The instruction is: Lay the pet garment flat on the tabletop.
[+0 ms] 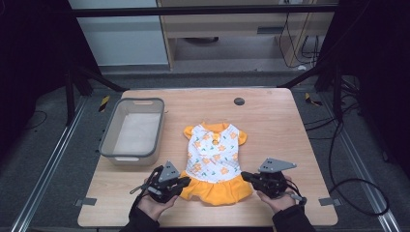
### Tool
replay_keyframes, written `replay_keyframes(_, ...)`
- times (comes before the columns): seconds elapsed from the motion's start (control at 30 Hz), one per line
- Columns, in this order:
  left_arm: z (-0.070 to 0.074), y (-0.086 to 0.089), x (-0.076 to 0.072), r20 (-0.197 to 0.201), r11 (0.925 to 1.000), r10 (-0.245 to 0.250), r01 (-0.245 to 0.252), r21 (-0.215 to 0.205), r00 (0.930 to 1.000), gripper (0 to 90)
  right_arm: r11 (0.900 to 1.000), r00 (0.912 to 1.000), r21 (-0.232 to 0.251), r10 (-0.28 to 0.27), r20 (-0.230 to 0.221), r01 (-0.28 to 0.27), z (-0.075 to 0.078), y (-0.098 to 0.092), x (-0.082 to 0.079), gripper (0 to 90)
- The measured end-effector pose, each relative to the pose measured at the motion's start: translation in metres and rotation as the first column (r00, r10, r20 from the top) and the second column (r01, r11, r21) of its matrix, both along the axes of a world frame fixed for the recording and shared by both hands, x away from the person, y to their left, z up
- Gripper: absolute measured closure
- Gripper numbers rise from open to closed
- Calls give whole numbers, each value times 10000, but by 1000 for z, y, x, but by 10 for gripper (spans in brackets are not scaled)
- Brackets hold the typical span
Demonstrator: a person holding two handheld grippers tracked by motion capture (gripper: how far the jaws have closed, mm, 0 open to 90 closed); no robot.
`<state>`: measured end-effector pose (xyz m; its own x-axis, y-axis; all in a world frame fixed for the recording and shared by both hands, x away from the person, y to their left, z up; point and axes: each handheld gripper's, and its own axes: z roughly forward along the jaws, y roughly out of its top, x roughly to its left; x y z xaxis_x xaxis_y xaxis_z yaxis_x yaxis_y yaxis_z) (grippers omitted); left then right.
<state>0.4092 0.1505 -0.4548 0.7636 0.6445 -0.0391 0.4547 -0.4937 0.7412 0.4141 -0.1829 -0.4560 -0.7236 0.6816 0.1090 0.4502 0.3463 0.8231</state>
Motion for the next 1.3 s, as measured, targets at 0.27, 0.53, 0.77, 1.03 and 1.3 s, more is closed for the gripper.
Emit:
replay_keyframes(0.27,-21,-16,-8,-417,9954,-696,721,626,9967,830,9966,9982,-769,272,-537,-312,-25,10,-10,890)
replay_keyframes(0.53,-33,-21,-15,-713,9893,-928,1001,1057,9931,832,9905,9970,-1365,74,-770,-179,-36,7,-13,895)
replay_keyframes(0.77,-36,-25,-18,-735,9882,-1020,1095,1070,9921,832,9838,9948,-1782,-375,-949,201,-41,0,-9,900)
replay_keyframes(1.03,-25,-17,-19,-405,9953,-743,767,597,9964,792,9862,9955,-1640,-370,-876,222,-38,-2,-8,899)
replay_keyframes(1.3,-6,15,-17,263,9995,295,-292,-105,9992,716,9919,9939,-642,-1103,-72,1096,-25,-16,-4,838)
